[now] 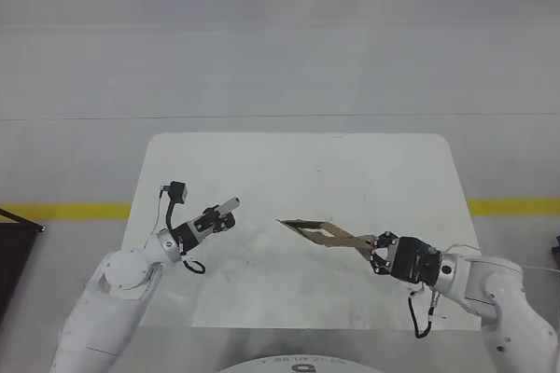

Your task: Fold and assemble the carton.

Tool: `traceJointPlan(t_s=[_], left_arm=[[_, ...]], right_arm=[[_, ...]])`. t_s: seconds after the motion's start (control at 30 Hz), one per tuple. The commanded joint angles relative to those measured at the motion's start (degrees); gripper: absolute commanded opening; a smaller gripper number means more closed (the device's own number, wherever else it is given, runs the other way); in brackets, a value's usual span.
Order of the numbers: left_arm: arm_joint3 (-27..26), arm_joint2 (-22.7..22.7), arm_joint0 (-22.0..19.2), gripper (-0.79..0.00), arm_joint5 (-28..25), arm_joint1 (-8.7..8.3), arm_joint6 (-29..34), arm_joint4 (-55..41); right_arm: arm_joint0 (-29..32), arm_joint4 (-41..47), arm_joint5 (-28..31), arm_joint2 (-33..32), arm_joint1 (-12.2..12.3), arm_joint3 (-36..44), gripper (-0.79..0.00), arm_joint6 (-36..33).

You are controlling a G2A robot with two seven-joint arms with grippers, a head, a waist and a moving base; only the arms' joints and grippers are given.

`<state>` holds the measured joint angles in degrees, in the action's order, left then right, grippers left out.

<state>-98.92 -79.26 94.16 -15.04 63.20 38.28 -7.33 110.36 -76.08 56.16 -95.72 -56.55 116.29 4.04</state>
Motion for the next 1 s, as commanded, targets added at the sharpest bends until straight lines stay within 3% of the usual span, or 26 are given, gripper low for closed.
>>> traceJointPlan(t_s=[0.0,0.13,0.5,0.7,0.97], left_arm=[[-2.29,-0.34,-0.05,0.0,-0.29,-0.2,-1.26,5.58],[-10.32,-0.04,1.26,0.0,-0.63,-0.54,-6.47,22.08],[-10.32,-0.04,1.26,0.0,-0.63,-0.54,-6.47,22.08],[-18.25,2.21,0.38,0.0,-0.95,-1.04,-8.11,47.44],[-20.78,8.76,-2.13,0.0,-1.58,-0.7,-8.86,58.39]], right_arm=[[-0.49,1.62,-0.29,0.75,0.01,-0.27,-0.785,-1.79],[-1.31,7.6,-2.18,2.36,-0.05,-1.68,-0.785,-6.23],[-4.99,26.15,-7.55,6.8,0.31,-4.01,-0.785,-23.03],[-6.54,30.27,-8.58,7.86,0.6,-4.24,-0.785,-27.38],[-7.01,29.98,-9.51,9.13,0.79,-3.19,-0.785,-28.65]])
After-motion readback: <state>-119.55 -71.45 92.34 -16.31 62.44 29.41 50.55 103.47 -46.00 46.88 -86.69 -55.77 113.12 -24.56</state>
